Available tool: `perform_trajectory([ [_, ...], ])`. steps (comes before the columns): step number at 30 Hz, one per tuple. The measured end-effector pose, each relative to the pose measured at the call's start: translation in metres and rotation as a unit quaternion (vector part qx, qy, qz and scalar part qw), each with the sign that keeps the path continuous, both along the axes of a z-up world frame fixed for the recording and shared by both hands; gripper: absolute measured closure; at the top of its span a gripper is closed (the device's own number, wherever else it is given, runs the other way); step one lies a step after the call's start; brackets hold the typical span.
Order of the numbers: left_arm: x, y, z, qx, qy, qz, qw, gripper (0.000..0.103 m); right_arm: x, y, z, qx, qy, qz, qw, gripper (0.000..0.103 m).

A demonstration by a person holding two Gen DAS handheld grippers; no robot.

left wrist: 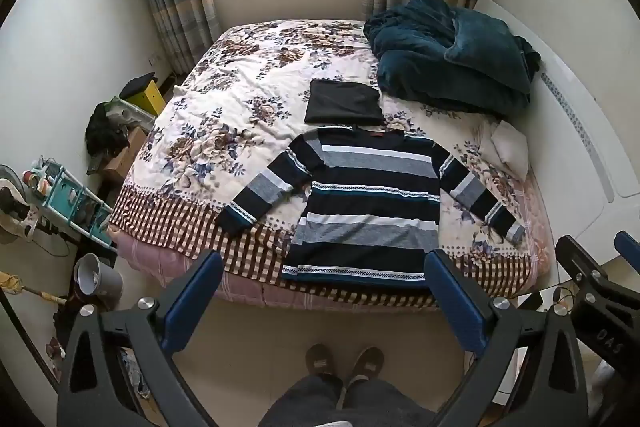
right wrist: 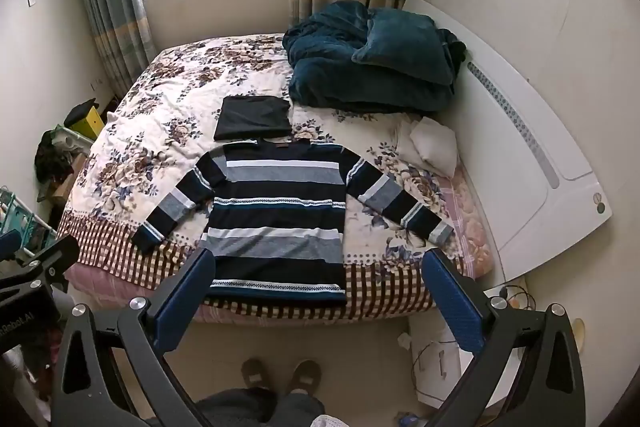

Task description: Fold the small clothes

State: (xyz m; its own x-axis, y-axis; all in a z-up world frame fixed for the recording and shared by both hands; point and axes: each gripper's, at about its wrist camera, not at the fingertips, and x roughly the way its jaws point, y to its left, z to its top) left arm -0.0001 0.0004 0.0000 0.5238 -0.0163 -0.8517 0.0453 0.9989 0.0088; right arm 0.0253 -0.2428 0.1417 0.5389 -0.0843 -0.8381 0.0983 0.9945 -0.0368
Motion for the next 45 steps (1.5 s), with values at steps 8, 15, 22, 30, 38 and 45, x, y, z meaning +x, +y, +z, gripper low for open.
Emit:
perform_trajectory([
  [8,0.0,0.0,0.0,0.001,-0.001,0.0,1.0,0.0,-0.001,0.002,0.005,0.001,-0.003,0.0,1.0,0.0],
  [15,0.001,0.0,0.0,0.003,-0.005,0.0,1.0,0.0,-0.006,-0.003,0.009,0.003,-0.006,-0.002,1.0,0.0],
  [22,0.0,0.0,0.0,0.003,-0.006,0.0,1.0,0.0,0.0,0.003,0.019,0.0,-0.011,-0.002,1.0,0.0],
  [30,0.001,0.001,0.0,0.001,-0.008,-0.001,1.0,0.0,-0.001,0.004,0.023,0.001,-0.013,-0.002,1.0,0.0],
  [38,0.007,-0.002,0.004,0.001,-0.009,-0.001,1.0,0.0,-0.005,0.002,0.023,0.002,-0.018,-0.001,1.0,0.0],
  [45,0.008,-0.002,0.004,0.002,-0.011,-0.001,0.9999,0.0,-0.007,0.003,0.037,0.002,-0.02,-0.001,1.0,0.0],
])
